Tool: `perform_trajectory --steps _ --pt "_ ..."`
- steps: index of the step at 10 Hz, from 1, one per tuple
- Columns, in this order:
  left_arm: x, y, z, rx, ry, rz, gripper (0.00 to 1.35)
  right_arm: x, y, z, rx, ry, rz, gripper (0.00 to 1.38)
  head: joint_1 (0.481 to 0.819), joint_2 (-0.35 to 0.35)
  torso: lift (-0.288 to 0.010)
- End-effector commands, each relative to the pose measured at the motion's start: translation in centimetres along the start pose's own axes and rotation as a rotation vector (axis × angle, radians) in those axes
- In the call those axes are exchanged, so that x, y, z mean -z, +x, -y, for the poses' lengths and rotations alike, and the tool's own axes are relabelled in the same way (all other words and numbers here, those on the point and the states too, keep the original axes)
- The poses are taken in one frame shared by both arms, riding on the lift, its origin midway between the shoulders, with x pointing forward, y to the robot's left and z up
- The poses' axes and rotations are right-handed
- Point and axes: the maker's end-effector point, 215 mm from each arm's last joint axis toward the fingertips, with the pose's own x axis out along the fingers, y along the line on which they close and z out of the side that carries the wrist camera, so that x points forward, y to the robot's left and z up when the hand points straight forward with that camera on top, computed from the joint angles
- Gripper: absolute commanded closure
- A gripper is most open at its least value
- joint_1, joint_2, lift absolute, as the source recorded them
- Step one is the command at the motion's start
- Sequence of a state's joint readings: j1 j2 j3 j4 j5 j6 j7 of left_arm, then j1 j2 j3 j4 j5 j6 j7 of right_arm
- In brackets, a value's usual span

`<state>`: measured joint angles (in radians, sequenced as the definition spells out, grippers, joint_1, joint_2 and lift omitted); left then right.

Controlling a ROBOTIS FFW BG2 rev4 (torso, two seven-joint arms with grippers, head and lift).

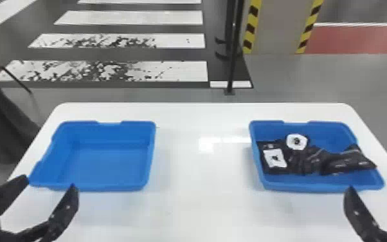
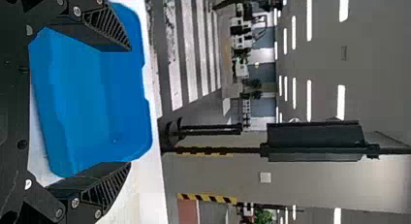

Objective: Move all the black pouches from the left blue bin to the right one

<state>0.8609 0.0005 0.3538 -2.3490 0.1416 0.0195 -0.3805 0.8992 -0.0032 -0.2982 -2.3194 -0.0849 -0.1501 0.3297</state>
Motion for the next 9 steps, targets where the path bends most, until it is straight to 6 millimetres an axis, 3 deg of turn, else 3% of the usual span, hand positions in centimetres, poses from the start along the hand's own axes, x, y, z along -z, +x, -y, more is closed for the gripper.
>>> perform_trajectory --steps 1,4,9 --pt "-1.1 -0.5 -0.1 -0.013 0.049 0.005 0.22 0.5 1.2 -0.9 -0.007 0.038 0.019 0.19 0.695 0.029 -0.140" --pt "-1.0 0.6 1.5 0.013 0.001 0.009 0.22 1.5 2.9 -3.7 -0.044 0.134 0.034 0.19 0.695 0.064 -0.140" --pt "-0.9 0.8 2.1 0.030 -0.016 0.006 0.22 1.4 3.3 -4.2 -0.049 0.153 0.044 0.19 0.695 0.062 -0.140"
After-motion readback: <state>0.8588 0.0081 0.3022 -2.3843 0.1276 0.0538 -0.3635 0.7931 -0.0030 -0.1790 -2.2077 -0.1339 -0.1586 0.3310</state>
